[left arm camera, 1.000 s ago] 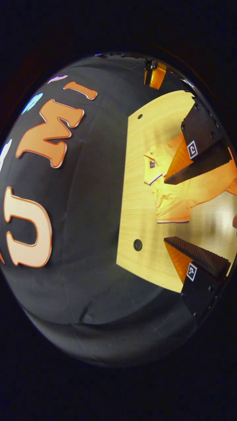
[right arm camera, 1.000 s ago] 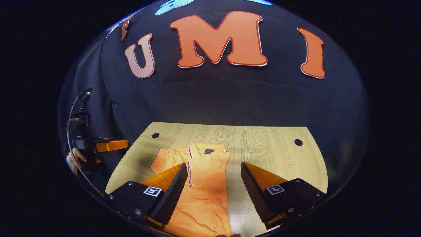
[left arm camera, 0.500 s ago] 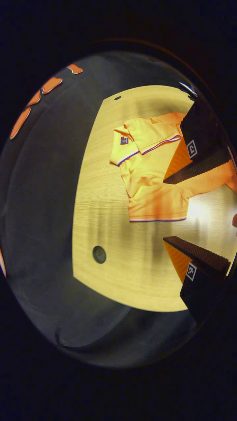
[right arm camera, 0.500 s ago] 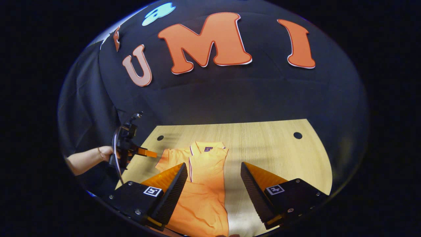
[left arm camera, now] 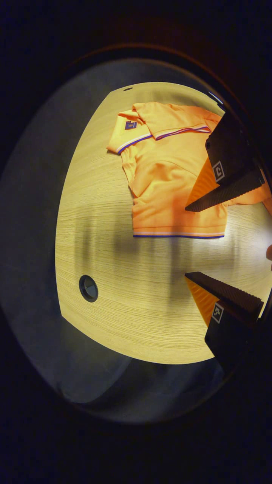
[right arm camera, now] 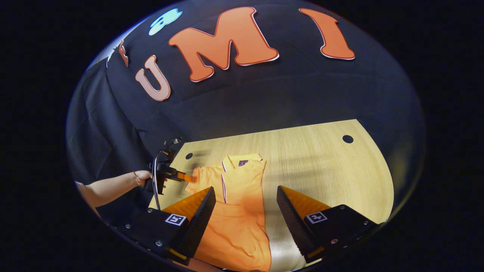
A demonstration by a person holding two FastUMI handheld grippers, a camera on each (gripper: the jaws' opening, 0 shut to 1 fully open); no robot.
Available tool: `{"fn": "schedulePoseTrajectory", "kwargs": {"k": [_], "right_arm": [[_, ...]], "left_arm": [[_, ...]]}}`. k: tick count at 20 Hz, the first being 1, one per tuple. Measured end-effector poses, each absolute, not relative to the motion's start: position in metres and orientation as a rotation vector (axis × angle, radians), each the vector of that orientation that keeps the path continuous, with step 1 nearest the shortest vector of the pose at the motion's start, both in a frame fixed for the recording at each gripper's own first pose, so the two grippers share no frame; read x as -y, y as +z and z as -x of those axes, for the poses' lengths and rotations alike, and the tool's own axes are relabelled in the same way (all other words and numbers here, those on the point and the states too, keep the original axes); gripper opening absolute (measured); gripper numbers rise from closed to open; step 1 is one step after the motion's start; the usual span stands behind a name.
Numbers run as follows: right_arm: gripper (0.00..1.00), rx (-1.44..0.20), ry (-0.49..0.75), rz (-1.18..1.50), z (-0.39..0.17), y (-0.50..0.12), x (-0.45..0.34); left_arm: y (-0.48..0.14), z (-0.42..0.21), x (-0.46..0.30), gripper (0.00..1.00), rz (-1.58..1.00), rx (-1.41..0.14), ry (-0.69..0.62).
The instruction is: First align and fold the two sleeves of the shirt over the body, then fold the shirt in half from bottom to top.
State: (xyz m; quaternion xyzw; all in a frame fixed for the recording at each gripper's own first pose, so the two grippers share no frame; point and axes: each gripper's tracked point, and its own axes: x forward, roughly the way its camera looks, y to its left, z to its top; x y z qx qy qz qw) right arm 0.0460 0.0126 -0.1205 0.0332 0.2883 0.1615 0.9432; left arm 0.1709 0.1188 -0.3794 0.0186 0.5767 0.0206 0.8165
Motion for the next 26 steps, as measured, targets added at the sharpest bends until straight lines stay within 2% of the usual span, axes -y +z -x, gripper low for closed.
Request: {"fn": "schedulePoseTrajectory", "kwargs": {"k": [10,12,15,16,17,21,26], "right_arm": [[0.99,-0.606,0.325,-0.066,-0.048,-0.127,-0.01],[0.99,-0.6,0.329,-0.069,-0.047,-0.125,-0.012],[0.99,-0.594,0.321,-0.057,-0.046,-0.123,-0.012],[0.99,-0.594,0.318,-0.054,-0.045,-0.123,-0.012],[0.99,-0.593,0.317,-0.056,-0.042,-0.121,-0.011],[0.99,-0.564,0.314,-0.05,-0.035,-0.111,-0.005],[0.99,-0.505,0.294,-0.019,-0.03,-0.096,0.006]], "left_arm": [[-0.389,-0.166,-0.122,0.98,-0.067,-1.252,0.078],[-0.391,-0.167,-0.116,0.87,-0.065,-1.238,0.071],[-0.398,-0.167,-0.103,0.23,-0.051,-1.213,0.041],[-0.397,-0.165,-0.103,0.09,-0.043,-1.21,0.041],[-0.395,-0.163,-0.106,0.03,-0.037,-1.224,0.053],[-0.36,-0.162,-0.097,0.03,-0.056,-1.175,0.022],[-0.301,-0.164,-0.05,0.02,-0.099,-1.086,-0.057]]}}
